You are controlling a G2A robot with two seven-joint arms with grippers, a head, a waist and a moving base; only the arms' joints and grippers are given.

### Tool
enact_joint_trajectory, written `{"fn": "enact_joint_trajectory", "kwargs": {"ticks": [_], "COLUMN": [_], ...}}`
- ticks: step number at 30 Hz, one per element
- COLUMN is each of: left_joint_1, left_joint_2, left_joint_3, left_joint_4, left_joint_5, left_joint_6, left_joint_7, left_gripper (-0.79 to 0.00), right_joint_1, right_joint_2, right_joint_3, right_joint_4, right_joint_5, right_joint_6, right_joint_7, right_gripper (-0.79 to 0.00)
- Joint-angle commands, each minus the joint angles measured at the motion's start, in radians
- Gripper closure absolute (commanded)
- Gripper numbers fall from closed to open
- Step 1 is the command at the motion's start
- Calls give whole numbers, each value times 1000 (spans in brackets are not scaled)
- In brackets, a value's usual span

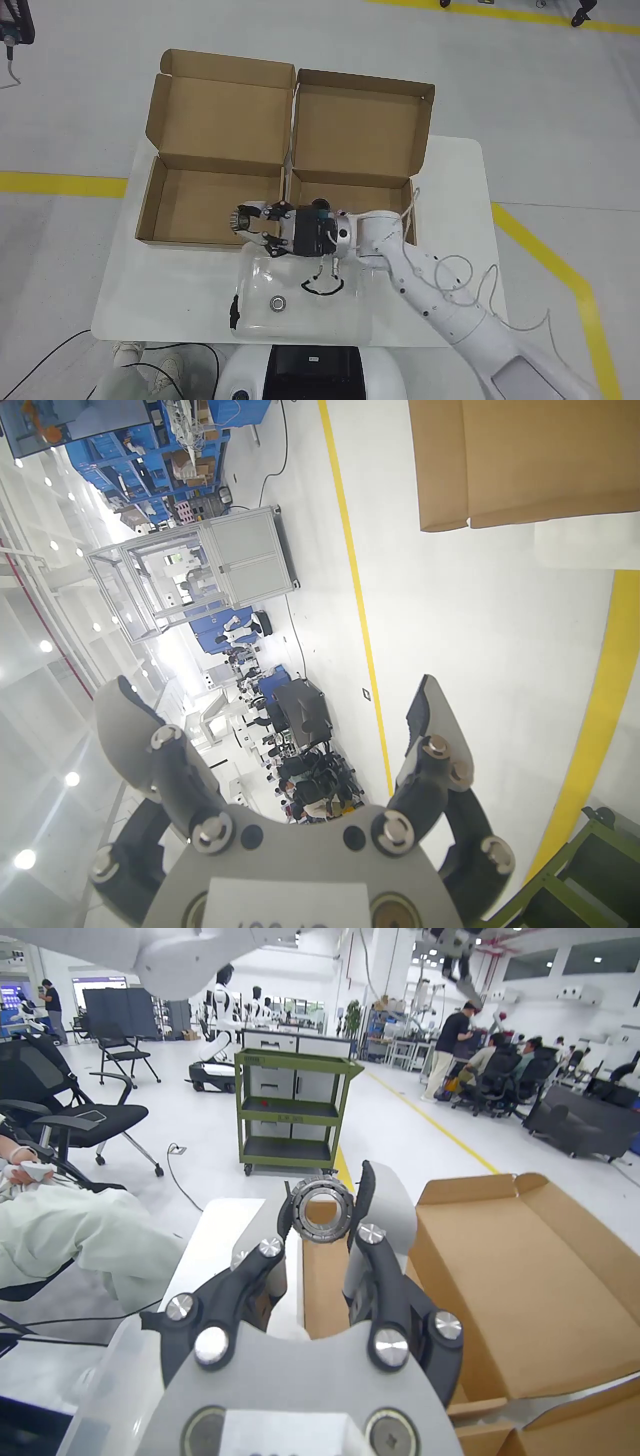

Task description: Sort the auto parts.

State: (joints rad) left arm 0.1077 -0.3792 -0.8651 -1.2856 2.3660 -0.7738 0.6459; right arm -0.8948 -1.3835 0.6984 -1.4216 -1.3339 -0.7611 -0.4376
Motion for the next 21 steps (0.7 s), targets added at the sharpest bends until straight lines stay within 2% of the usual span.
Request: {"fn": "enact_joint_trajectory", "kwargs": {"ticks": [1,12,21], "left_joint_1": [0,0,0], "left_joint_2": [0,0,0], "left_joint_3": [0,0,0], "left_joint_4": [0,0,0], "left_joint_5": [0,0,0], "left_joint_6": [0,0,0], "left_joint_7": [0,0,0], "left_gripper": [-785,-785,-785], "right_joint_1": [1,-102,-197], "right_joint_2": [0,29,67], "right_joint_3": [8,85,176], "right_joint_4": [-5,17,1], "right_joint_5": [-15,-153,-219], "right_joint_6": [8,82,101], "right_joint_7": [-63,-409,-548], "right_gripper": [0,0,0]}}
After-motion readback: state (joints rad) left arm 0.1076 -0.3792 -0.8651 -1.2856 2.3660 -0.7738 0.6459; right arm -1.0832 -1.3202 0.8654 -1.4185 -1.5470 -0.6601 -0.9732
